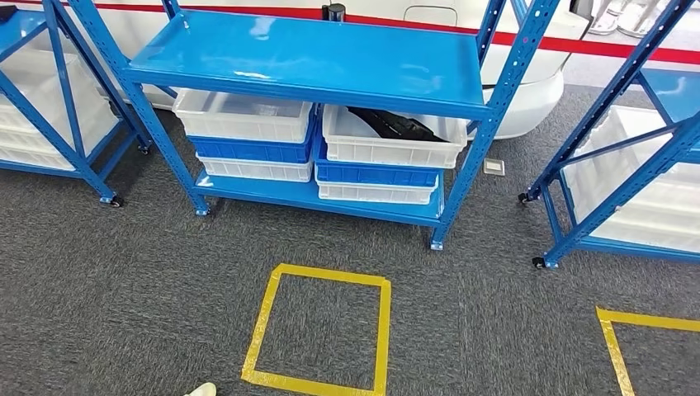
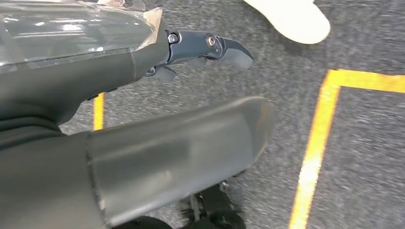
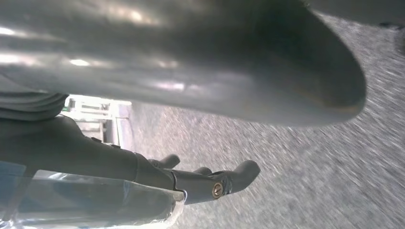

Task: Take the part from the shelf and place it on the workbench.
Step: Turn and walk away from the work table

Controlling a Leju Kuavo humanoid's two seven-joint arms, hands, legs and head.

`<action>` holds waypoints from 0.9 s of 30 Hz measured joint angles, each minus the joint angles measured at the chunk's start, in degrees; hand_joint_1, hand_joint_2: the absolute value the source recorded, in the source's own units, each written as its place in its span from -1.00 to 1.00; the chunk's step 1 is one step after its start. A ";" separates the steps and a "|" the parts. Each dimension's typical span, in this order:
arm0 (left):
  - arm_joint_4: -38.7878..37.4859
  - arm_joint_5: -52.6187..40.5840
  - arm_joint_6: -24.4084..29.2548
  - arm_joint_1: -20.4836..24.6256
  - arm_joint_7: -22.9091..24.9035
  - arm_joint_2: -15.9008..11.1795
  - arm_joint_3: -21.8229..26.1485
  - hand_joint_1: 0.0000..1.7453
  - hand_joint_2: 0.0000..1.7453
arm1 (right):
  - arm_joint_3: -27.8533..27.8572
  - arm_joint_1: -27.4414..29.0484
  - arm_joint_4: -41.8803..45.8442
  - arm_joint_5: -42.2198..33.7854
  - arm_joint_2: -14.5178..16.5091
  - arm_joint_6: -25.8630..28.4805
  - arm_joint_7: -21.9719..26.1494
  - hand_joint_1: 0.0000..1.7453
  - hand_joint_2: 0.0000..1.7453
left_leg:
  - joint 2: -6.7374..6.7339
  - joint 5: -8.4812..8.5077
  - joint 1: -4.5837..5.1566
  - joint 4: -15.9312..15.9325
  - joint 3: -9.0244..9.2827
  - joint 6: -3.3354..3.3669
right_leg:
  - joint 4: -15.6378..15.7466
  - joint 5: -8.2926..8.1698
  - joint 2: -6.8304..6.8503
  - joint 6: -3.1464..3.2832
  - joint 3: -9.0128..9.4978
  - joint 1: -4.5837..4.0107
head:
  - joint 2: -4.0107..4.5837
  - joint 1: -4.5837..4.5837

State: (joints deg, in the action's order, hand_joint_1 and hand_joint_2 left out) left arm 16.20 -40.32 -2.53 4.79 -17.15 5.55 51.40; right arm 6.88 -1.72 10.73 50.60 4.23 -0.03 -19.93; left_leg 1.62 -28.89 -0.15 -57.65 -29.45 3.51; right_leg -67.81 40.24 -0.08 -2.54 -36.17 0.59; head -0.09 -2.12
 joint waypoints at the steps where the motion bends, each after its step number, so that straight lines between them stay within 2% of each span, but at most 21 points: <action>1: 0.00 -0.09 -0.01 0.00 0.01 0.10 0.13 -1.00 -1.00 | 0.00 0.11 -0.04 0.00 -0.09 -0.06 0.03 -1.00 -1.00 | 0.06 -0.93 0.01 0.01 1.03 -0.15 | 3.07 -3.55 0.01 -0.94 0.06 -0.07 | 0.01 0.05; 2: 0.03 -0.13 -0.01 0.00 0.02 0.17 0.25 -1.00 -1.00 | 0.00 0.13 -0.08 0.01 -0.14 -0.11 0.04 -1.00 -1.00 | 0.12 -1.90 0.05 0.03 1.91 -0.38 | 5.69 -7.25 0.14 -1.45 0.47 -0.13 | 0.01 0.08; 3: 0.10 -0.15 -0.02 0.01 0.04 0.25 0.35 -1.00 -1.00 | 0.00 0.07 -0.11 0.01 -0.21 -0.13 0.05 -1.00 -1.00 | 0.16 -2.77 0.04 0.22 2.72 -0.73 | 7.46 -10.25 0.23 -1.38 1.07 -0.33 | 0.01 0.05; 4: 0.22 -0.17 -0.02 0.06 0.05 0.32 0.41 -1.00 -1.00 | 0.00 -0.03 -0.13 0.01 -0.27 -0.14 0.06 -1.00 -1.00 | 0.15 -3.21 0.03 0.07 3.58 -1.11 | 8.46 -12.09 0.26 -0.65 1.77 -0.51 | 0.01 -0.02; 6: 0.51 -0.20 -0.03 0.35 0.07 0.37 0.46 -1.00 -1.00 | 0.00 -0.31 -0.13 0.03 -0.34 -0.15 0.08 -1.00 -1.00 | 0.00 -2.96 0.01 -1.20 4.49 -1.87 | 9.65 -12.57 0.20 1.56 3.60 -0.51 | 0.00 0.02; 7: 0.64 -0.24 -0.05 0.56 0.07 0.43 0.46 -1.00 -1.00 | 0.00 -0.37 -0.13 0.03 -0.35 -0.15 0.09 -1.00 -1.00 | -0.23 -2.35 0.03 -3.17 4.06 -2.11 | 10.21 -12.69 0.18 2.43 4.71 -0.25 | 0.01 0.00; 8: 0.73 -0.26 -0.07 0.75 0.07 0.47 0.46 -1.00 -1.00 | 0.00 -0.46 -0.13 0.04 -0.33 -0.15 0.13 -1.00 -1.00 | -0.46 -2.07 0.01 -5.84 2.64 -2.37 | 10.61 -12.61 0.22 3.03 5.73 0.03 | 0.01 -0.12; 10: 0.81 -0.30 -0.07 0.83 0.07 0.56 0.51 -1.00 -1.00 | 0.00 -0.56 -0.13 0.04 -0.29 -0.15 0.20 -1.00 -1.00 | -0.97 -3.64 -0.25 -12.24 -1.90 -2.97 | 11.15 -11.92 0.19 3.49 7.27 0.39 | 0.02 -0.46; 11: 0.83 -0.36 -0.05 0.74 0.08 0.51 0.54 -1.00 -1.00 | 0.00 -0.50 -0.13 0.05 -0.25 -0.15 0.23 -1.00 -1.00 | -1.10 -5.66 -0.46 -14.69 -4.40 -3.34 | 11.28 -11.42 0.12 3.45 7.74 0.54 | 0.02 -0.58; 13: 0.85 -0.54 -0.06 0.45 0.09 0.40 0.61 -1.00 -1.00 | 0.00 -0.13 -0.14 0.08 -0.21 -0.15 0.24 -1.00 -1.00 | -1.25 -9.26 -0.90 -15.80 -7.96 -4.04 | 11.38 -10.20 0.03 3.01 8.85 0.99 | 0.02 -0.61; 14: 0.86 -0.68 -0.09 0.34 0.10 0.36 0.64 -1.00 -1.00 | 0.00 0.10 -0.16 0.09 -0.18 -0.15 0.25 -1.00 -1.00 | -1.34 -9.46 -1.14 -14.34 -8.75 -4.38 | 11.39 -9.46 0.02 2.69 9.52 1.29 | 0.02 -0.63; 15: 0.86 -0.80 -0.13 0.25 0.10 0.32 0.70 -1.00 -1.00 | 0.00 0.27 -0.17 0.13 -0.14 -0.15 0.28 -1.00 -1.00 | -1.50 -7.93 -1.45 -11.58 -8.78 -4.76 | 11.39 -8.68 0.03 2.30 10.28 1.62 | 0.02 -0.65; 17: 0.85 -1.03 -0.20 0.10 0.10 0.31 0.81 -1.00 -1.00 | 0.01 0.39 -0.20 0.27 -0.11 -0.15 0.38 -1.00 -1.00 | -2.53 -1.14 -1.99 -5.59 -7.80 -5.65 | 11.39 -7.09 0.05 1.34 12.05 2.02 | 0.02 -1.01; 18: 0.84 -1.11 -0.24 0.12 0.10 0.34 0.85 -1.00 -1.00 | 0.01 0.34 -0.21 0.37 -0.15 -0.15 0.42 -1.00 -1.00 | -3.03 1.40 -2.05 -3.79 -7.35 -5.53 | 11.50 -6.38 0.09 0.83 12.77 1.98 | 0.02 -1.34; 19: 0.85 -1.18 -0.29 0.17 0.11 0.39 0.87 -1.00 -1.00 | 0.02 0.21 -0.21 0.49 -0.21 -0.15 0.44 -1.00 -1.00 | -3.38 2.96 -1.96 -3.13 -7.01 -5.13 | 11.84 -5.76 0.18 0.35 13.41 1.83 | 0.02 -1.47; 21: 0.88 -1.32 -0.35 0.30 0.10 0.44 0.90 -1.00 -1.00 | 0.03 -0.12 -0.22 0.72 -0.31 -0.15 0.44 -1.00 -1.00 | -3.00 2.56 -1.76 -3.15 -6.53 -3.59 | 12.12 -5.62 0.37 -0.71 14.53 1.63 | 0.02 -1.27; 22: 0.91 -1.43 -0.36 0.28 0.08 0.43 0.92 -1.00 -1.00 | 0.04 -0.30 -0.22 0.82 -0.34 -0.15 0.44 -1.00 -1.00 | -2.66 2.47 -1.71 -3.01 -6.08 -3.08 | 11.32 -6.09 0.43 -1.21 14.49 1.71 | 0.02 -0.86; 23: 0.92 -1.52 -0.36 0.26 0.05 0.42 0.94 -1.00 -1.00 | 0.05 -0.41 -0.22 0.88 -0.37 -0.15 0.44 -1.00 -1.00 | -2.42 2.21 -1.66 -2.82 -5.61 -2.56 | 9.10 -6.82 0.40 -1.60 13.52 1.80 | 0.02 -0.57; 24: 0.93 -1.61 -0.36 0.26 0.02 0.39 0.98 -1.00 -1.00 | 0.05 -0.48 -0.22 0.92 -0.37 -0.15 0.48 -1.00 -1.00 | -2.27 1.89 -1.53 -2.61 -5.01 -2.05 | 5.84 -7.13 0.36 -1.64 11.35 1.83 | 0.02 -0.30; 25: 0.95 -1.68 -0.36 0.25 0.01 0.37 1.04 -1.00 -1.00 | 0.07 -0.52 -0.22 0.93 -0.36 -0.15 0.52 -1.00 -1.00 | -2.17 1.49 -1.33 -2.31 -4.42 -1.52 | 1.76 -6.86 0.32 -1.42 8.51 1.72 | 0.02 0.00; 27: 0.96 -1.77 -0.38 0.21 -0.01 0.37 1.17 -1.00 -1.00 | 0.13 -0.45 -0.22 0.87 -0.34 -0.13 0.76 -1.00 -1.00 | -1.94 0.61 -0.81 -1.79 -3.11 -0.74 | -5.10 -4.03 0.27 -0.25 2.55 1.15 | 0.02 0.24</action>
State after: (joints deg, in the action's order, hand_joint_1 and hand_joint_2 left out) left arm 17.15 -42.09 -2.91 5.00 -17.16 5.92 52.57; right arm 7.02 -2.17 10.51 51.48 3.89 -0.15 -19.18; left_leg -0.32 -28.28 -0.96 -59.44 -32.56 2.78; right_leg -72.91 36.21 0.19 -2.79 -33.61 1.74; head -0.07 -1.88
